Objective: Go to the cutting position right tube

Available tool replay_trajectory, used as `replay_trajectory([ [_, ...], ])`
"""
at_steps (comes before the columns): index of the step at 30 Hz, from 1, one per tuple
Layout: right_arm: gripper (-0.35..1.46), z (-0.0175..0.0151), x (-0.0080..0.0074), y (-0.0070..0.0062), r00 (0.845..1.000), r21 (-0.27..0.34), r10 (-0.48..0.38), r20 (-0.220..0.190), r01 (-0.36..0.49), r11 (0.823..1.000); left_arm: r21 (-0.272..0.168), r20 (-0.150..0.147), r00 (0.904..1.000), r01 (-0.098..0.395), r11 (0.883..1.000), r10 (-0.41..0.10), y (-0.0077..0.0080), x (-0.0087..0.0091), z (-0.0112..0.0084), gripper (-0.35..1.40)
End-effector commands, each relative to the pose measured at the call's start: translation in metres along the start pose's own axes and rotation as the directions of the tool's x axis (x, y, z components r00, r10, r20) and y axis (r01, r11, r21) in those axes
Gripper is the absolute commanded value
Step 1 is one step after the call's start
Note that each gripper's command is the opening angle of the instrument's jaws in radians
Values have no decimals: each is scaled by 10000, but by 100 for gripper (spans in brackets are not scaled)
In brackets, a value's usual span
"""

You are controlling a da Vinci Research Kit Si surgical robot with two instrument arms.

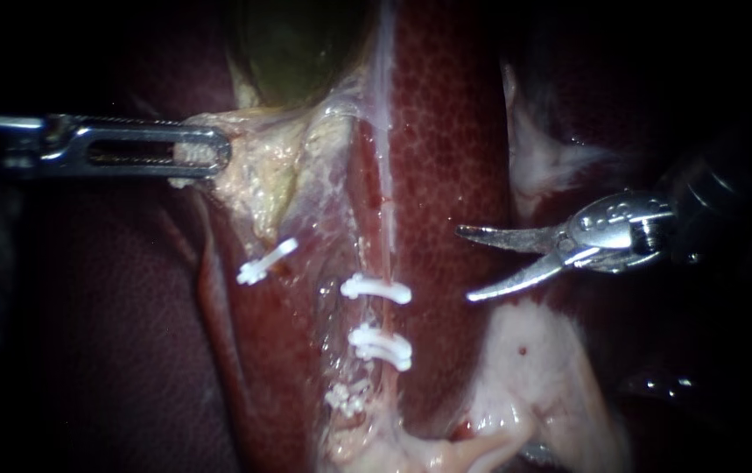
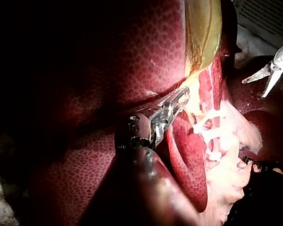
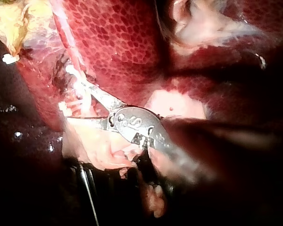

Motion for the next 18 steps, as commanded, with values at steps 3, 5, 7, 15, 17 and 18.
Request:
replay_trajectory([
  [3, 143, 1, 0, -1, 10000, -1, -3, 2, 3, 10000, -12, 0, 10000, -11, 10000, 11, 0, 0, 0, -35],
  [5, 143, 1, -1, -1, 10000, 27, -68, -1, 68, 10000, -13, 1, 10000, -11, 10000, 11, 0, 0, 0, -35],
  [7, 143, 3, -3, -1, 10000, 53, 96, -4, -96, 9999, -13, 1, 10000, -12, 10000, 12, 0, 0, 0, -35],
  [15, 141, 22, -34, -9, 9930, 440, 996, 632, -1024, 9938, -18, 4, 10000, -17, 10000, 17, 1, 1, 0, -35],
  [17, 140, 29, -46, -11, 9889, 550, 1187, 889, -1239, 9908, -17, 4, 10000, -19, 10000, 19, 1, 1, 0, -35],
  [18, 140, 33, -53, -13, 9860, 646, 1291, 1056, -1364, 9886, -17, 4, 10000, -20, 10000, 20, 1, 1, 1, -35],
])
